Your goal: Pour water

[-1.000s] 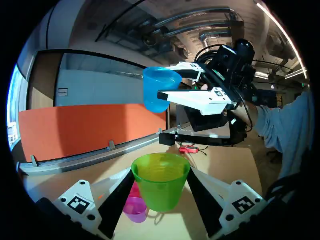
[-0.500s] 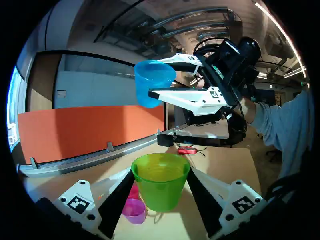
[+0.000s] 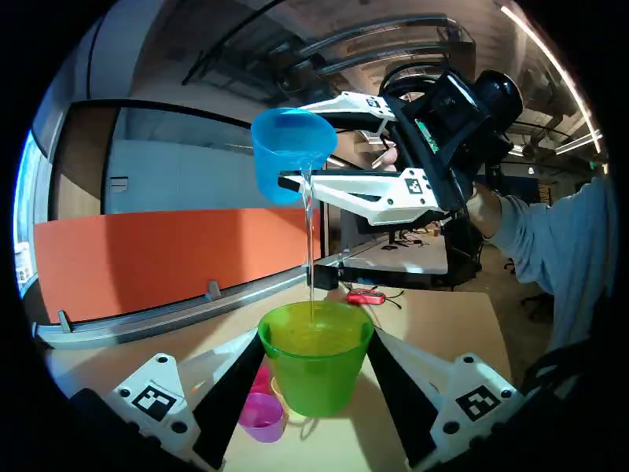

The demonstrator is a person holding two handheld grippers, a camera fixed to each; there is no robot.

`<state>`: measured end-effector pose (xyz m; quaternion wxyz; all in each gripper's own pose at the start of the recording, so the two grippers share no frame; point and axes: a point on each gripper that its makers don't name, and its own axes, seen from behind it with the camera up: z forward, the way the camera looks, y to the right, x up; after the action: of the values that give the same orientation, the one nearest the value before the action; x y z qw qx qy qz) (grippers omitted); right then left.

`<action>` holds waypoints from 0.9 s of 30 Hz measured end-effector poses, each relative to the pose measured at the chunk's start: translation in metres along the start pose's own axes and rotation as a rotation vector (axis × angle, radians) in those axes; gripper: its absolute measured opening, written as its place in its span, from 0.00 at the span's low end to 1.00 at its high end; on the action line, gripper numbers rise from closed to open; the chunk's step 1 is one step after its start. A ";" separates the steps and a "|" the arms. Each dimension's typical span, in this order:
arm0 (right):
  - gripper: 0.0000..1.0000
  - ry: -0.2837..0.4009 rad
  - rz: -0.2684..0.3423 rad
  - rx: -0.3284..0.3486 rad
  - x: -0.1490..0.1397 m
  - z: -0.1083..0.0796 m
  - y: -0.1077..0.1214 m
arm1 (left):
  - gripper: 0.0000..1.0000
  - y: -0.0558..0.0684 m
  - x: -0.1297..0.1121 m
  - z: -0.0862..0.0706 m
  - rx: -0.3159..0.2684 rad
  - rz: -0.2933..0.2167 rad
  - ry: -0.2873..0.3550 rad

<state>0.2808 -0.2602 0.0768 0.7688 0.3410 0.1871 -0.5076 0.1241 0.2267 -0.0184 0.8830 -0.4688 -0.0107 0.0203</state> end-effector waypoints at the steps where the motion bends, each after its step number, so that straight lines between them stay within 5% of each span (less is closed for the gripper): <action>1: 0.91 0.000 -0.005 -0.001 0.000 0.000 0.000 | 0.88 0.000 0.000 0.000 0.000 0.000 0.000; 27: 0.91 -0.002 -0.121 -0.027 0.005 0.007 0.011 | 0.87 -0.001 -0.004 0.000 -0.002 0.004 -0.009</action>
<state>0.2925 -0.2655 0.0821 0.7413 0.3183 0.2133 -0.5511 0.1198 0.2253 -0.0174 0.8824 -0.4697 -0.0137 0.0242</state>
